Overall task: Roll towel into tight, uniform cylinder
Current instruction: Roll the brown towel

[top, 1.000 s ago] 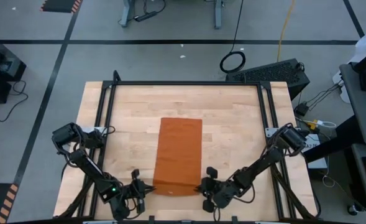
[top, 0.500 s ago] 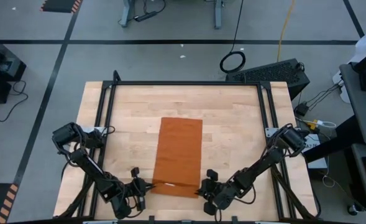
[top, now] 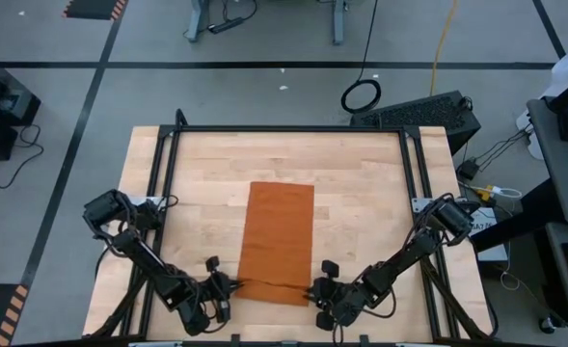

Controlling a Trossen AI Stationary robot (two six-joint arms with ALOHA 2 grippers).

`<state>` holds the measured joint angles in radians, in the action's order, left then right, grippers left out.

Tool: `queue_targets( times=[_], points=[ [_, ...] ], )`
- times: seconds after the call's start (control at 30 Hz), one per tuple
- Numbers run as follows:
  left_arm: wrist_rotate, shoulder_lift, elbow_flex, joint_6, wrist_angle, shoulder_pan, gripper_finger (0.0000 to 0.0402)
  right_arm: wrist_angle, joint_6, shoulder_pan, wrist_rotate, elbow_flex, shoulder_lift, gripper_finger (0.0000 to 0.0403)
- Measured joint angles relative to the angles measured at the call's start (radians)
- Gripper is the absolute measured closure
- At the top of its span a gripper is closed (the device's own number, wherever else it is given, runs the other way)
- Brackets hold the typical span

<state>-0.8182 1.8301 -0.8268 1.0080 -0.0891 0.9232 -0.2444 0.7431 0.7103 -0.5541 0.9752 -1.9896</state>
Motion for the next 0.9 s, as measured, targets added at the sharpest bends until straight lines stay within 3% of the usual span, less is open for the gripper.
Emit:
queue_targets(
  times=[0.3, 0.5, 0.9],
  points=[
    [0.004, 0.000, 0.000, 0.006, 0.000, -0.001, 0.0384, 0.053, -0.060, 0.045, -0.148, 0.000, 0.032, 0.0238],
    [0.005, 0.000, 0.000, 0.007, 0.000, -0.001, 0.0384, -0.133, -0.216, 0.088, -0.165, 0.002, -0.001, 0.0226],
    [0.005, 0.000, 0.000, 0.033, -0.010, -0.001, 0.0384, -0.299, -0.246, 0.081, -0.208, 0.012, -0.162, 0.0182]
  ],
)
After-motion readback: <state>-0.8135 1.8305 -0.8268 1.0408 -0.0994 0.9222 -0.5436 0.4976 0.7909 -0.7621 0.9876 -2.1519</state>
